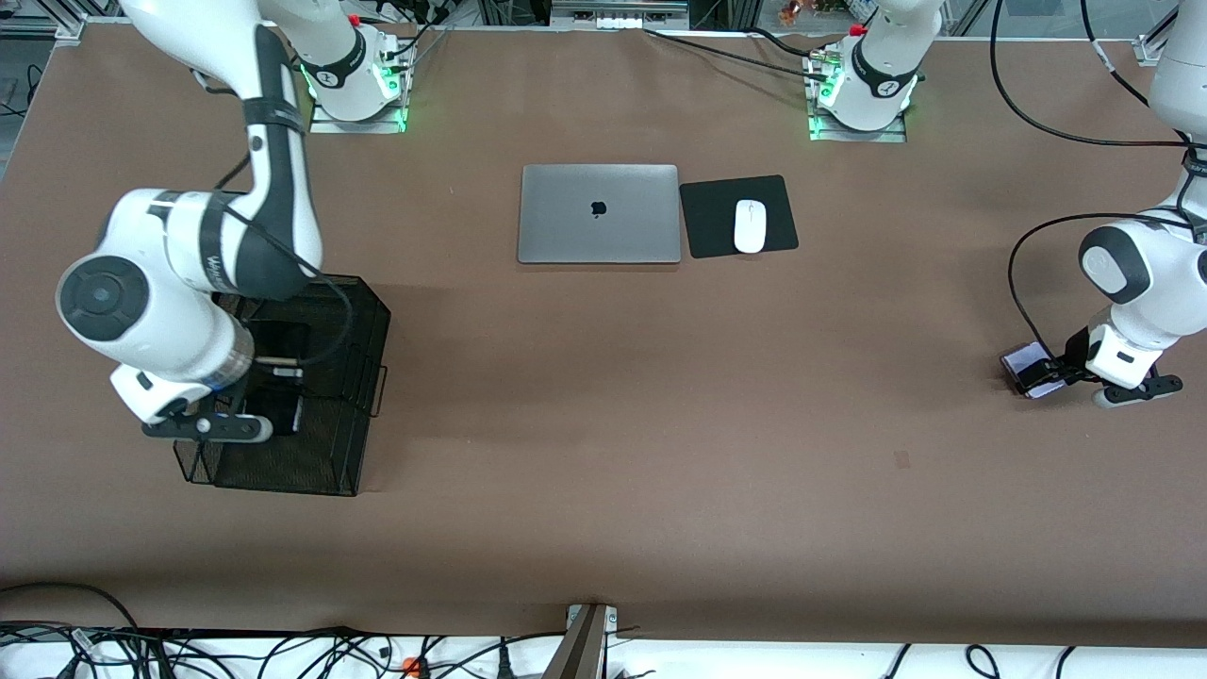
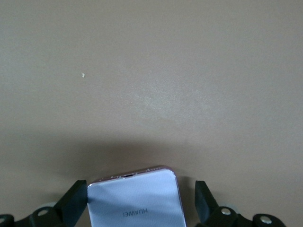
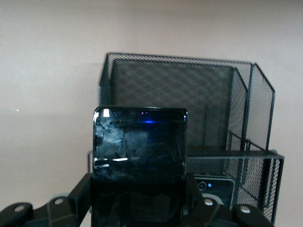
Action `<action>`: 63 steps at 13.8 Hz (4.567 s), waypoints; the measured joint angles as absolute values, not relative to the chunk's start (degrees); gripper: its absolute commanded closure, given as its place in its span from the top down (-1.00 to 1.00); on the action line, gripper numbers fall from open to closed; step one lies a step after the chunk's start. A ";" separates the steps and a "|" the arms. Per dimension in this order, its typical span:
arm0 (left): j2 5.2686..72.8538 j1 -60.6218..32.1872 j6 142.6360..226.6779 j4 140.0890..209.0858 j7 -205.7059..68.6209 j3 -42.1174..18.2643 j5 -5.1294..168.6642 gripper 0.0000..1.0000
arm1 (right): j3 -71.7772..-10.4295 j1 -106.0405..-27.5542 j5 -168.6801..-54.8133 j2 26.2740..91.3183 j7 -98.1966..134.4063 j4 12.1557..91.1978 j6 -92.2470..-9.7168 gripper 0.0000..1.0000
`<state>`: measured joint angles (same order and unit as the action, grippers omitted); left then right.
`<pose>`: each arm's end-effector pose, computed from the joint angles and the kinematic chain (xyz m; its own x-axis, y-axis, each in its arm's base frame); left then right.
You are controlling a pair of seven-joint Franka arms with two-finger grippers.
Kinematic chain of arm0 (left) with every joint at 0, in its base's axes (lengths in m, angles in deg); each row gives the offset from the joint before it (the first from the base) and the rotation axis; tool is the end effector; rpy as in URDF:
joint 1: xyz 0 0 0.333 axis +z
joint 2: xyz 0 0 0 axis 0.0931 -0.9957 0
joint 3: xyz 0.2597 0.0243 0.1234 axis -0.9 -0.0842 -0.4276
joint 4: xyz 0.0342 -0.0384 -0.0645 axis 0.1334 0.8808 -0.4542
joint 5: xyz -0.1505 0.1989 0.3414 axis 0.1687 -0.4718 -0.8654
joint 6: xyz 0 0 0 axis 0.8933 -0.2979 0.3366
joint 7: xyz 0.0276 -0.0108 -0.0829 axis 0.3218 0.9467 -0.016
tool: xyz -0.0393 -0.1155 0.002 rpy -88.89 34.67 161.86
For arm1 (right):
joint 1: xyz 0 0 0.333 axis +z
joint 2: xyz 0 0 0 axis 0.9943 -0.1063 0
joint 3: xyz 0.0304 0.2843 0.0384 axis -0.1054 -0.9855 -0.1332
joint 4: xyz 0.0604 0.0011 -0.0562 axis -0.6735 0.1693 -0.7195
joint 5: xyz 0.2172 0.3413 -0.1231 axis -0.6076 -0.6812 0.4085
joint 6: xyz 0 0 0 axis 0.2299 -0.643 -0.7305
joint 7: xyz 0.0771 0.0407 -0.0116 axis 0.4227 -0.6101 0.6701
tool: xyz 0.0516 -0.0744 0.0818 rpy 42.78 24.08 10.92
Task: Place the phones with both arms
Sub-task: 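Carry the black phone into the mesh basket and open the right gripper, then set the white phone mid-table with the left gripper while the right gripper withdraws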
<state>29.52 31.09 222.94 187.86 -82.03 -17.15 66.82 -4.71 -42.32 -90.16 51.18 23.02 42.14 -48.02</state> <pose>0.5801 0.2446 0.1133 0.9577 0.2430 0.1539 0.2373 -0.9699 0.0550 0.6901 0.0758 0.3431 0.9995 -0.0318 0.0051 -0.0322 -0.9939 0.1051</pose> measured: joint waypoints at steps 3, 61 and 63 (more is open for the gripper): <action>29.50 31.10 223.13 187.86 -81.26 -17.27 66.82 1.00 | -4.98 -41.81 -90.18 55.66 23.01 51.21 -53.09 -1.00; 6.29 -47.55 199.46 142.76 -17.25 -31.69 64.80 1.00 | -11.52 -39.49 -96.46 56.25 31.88 41.24 -49.09 1.00; 6.00 -47.54 199.20 141.90 -17.13 -31.91 64.80 1.00 | -11.65 -39.30 -96.46 56.10 31.93 41.24 -49.16 1.00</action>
